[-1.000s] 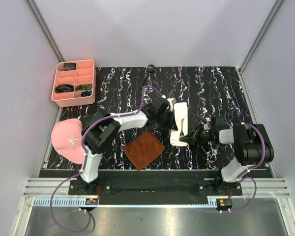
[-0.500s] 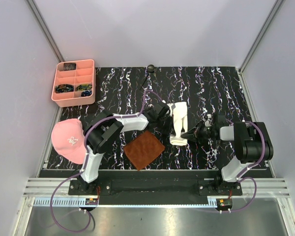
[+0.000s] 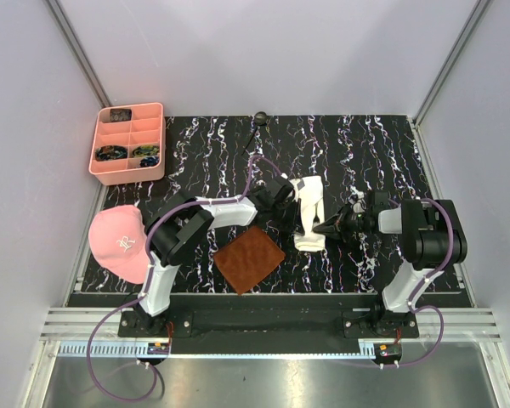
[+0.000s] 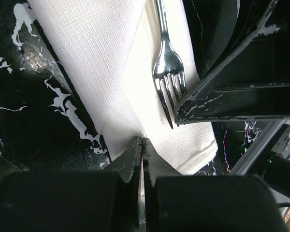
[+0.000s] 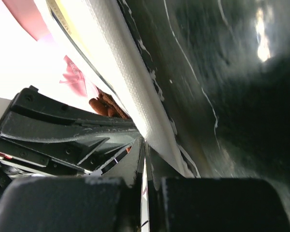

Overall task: Fold the napkin into a case and place the utensils inside
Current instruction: Insert the smaller rectangle folded napkin at the center of the board, then move the spoon to the center of the board.

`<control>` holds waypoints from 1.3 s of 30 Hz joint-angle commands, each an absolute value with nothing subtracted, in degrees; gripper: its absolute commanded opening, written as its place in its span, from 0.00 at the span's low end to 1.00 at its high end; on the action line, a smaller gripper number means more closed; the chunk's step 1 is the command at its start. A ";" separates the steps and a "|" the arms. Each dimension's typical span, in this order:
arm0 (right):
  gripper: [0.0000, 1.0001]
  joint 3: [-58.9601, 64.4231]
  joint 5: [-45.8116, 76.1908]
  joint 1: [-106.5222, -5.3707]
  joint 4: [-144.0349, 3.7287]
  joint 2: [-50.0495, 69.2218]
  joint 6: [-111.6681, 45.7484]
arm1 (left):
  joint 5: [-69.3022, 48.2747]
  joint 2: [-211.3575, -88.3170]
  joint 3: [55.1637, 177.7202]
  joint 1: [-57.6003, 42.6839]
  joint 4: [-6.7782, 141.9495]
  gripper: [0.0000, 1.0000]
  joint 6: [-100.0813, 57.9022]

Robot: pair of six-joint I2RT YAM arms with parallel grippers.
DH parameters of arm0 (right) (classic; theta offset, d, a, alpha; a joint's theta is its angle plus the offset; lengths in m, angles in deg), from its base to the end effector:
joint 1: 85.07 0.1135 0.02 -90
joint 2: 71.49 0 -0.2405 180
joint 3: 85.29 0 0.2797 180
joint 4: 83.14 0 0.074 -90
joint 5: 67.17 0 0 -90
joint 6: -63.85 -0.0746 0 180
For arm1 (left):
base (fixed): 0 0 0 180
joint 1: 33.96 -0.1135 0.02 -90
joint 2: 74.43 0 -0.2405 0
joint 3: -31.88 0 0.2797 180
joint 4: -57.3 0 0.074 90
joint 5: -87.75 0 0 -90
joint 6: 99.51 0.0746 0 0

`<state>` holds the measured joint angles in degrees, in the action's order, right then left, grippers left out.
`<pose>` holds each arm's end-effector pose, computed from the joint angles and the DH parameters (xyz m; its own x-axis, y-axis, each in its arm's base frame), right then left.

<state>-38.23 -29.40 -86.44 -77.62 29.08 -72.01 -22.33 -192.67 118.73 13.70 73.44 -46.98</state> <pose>0.2934 0.0520 0.0224 -0.8783 0.4607 0.1280 0.3422 0.4185 0.8413 0.2975 -0.3645 0.0734 -0.9116 0.1521 -0.3818 0.3727 0.6978 -0.6118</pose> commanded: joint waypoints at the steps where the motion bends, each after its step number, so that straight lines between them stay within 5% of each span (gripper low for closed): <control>1: 0.03 -35.02 -30.34 -87.09 -77.96 30.37 -70.27 | -21.06 -193.52 119.07 14.29 73.82 0.02 -45.46; 9: 0.10 -32.04 -30.34 -87.18 -75.15 31.95 -67.90 | -20.97 -193.61 119.51 14.29 74.17 0.02 -45.28; 15: 0.31 -30.80 -28.59 -87.18 -66.29 27.48 -63.51 | -21.24 -191.51 120.39 14.29 75.49 0.04 -44.75; 21: 0.49 -31.07 -23.23 -87.18 -53.20 17.03 -57.19 | -23.08 -184.66 120.48 12.80 75.23 0.42 -45.89; 27: 0.67 -28.61 -11.11 -87.18 -41.86 5.33 -51.30 | -20.72 -176.31 117.57 8.41 75.57 0.59 -44.85; 28: 0.68 -27.82 -9.18 -87.18 -40.96 4.28 -50.50 | -20.10 -175.77 117.92 6.75 76.71 0.80 -43.01; 29: 0.69 -26.07 -8.55 -87.18 -40.34 2.96 -50.06 | -19.57 -175.42 118.53 5.69 77.76 0.87 -41.87; 39: 0.73 -6.56 0.15 -79.20 -39.02 12.52 -50.58 | -6.33 -184.72 139.16 -6.44 92.88 0.88 -21.04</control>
<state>-15.56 -5.16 -83.53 -39.55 7.20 -51.49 -15.20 -180.16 130.18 -3.61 87.34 -32.62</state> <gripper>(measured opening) 0.726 0.879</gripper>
